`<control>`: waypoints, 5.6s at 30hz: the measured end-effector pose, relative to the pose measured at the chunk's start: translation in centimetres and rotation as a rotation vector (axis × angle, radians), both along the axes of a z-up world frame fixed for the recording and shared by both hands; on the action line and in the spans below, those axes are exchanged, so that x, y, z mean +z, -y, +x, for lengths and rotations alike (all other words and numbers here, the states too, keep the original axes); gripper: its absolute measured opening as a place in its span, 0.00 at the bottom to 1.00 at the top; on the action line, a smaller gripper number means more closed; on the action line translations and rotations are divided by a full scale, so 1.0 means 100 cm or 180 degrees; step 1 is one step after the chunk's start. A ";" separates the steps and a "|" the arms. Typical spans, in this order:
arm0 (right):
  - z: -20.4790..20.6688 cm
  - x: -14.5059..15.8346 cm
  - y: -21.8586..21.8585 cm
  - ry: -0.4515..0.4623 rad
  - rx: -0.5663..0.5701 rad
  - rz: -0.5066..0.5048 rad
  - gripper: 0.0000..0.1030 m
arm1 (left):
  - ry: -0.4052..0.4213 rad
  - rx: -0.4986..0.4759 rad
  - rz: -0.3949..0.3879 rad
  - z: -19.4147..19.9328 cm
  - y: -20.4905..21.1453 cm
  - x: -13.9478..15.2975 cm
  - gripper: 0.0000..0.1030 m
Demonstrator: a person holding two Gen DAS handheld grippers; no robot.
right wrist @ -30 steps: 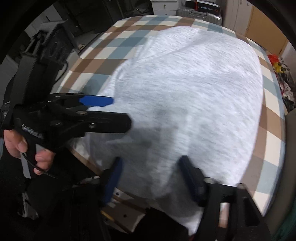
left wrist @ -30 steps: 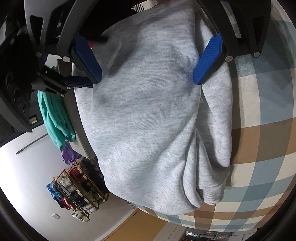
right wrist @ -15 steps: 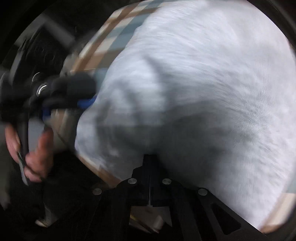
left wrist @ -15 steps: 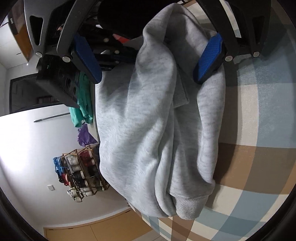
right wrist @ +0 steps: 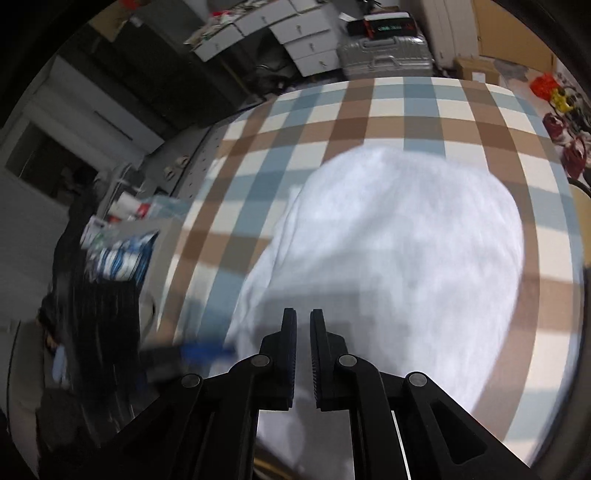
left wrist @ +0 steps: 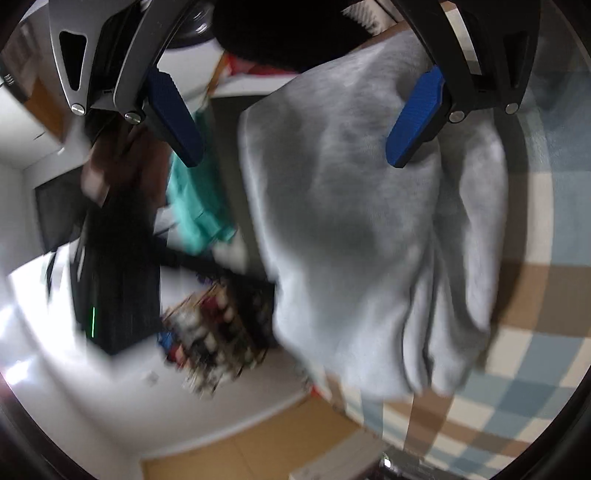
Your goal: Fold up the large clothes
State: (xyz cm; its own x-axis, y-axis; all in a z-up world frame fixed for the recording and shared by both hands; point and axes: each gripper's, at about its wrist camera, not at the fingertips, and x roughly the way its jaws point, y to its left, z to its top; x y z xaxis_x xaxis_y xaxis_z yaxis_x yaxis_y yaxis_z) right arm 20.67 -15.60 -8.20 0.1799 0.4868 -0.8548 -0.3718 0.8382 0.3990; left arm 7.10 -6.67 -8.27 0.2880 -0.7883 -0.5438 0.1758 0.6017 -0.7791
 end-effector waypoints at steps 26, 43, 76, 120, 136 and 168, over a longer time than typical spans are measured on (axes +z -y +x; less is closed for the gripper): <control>0.048 -0.020 -0.018 0.0009 -0.0178 -0.0077 0.26 | -0.0044 -0.0202 0.0276 0.017 -0.008 0.001 0.93; -0.082 -0.059 0.193 -0.0179 -0.1144 0.0901 0.82 | -0.0333 0.0335 0.0155 0.078 -0.061 -0.015 0.97; -0.081 -0.099 0.155 -0.0496 -0.0180 0.1595 0.85 | -0.0519 -0.0488 0.0692 0.027 -0.028 -0.008 0.61; -0.109 0.121 -0.204 0.0680 0.0726 0.2606 0.66 | 0.0212 0.0883 0.1298 -0.125 -0.353 0.220 0.37; -0.135 -0.029 -0.329 0.0435 0.1007 0.1244 0.71 | -0.0425 0.1742 0.1387 -0.133 -0.495 0.032 0.46; -0.248 0.025 -0.283 0.1727 0.1355 0.0522 0.66 | 0.0060 0.2292 0.2166 -0.186 -0.390 0.040 0.46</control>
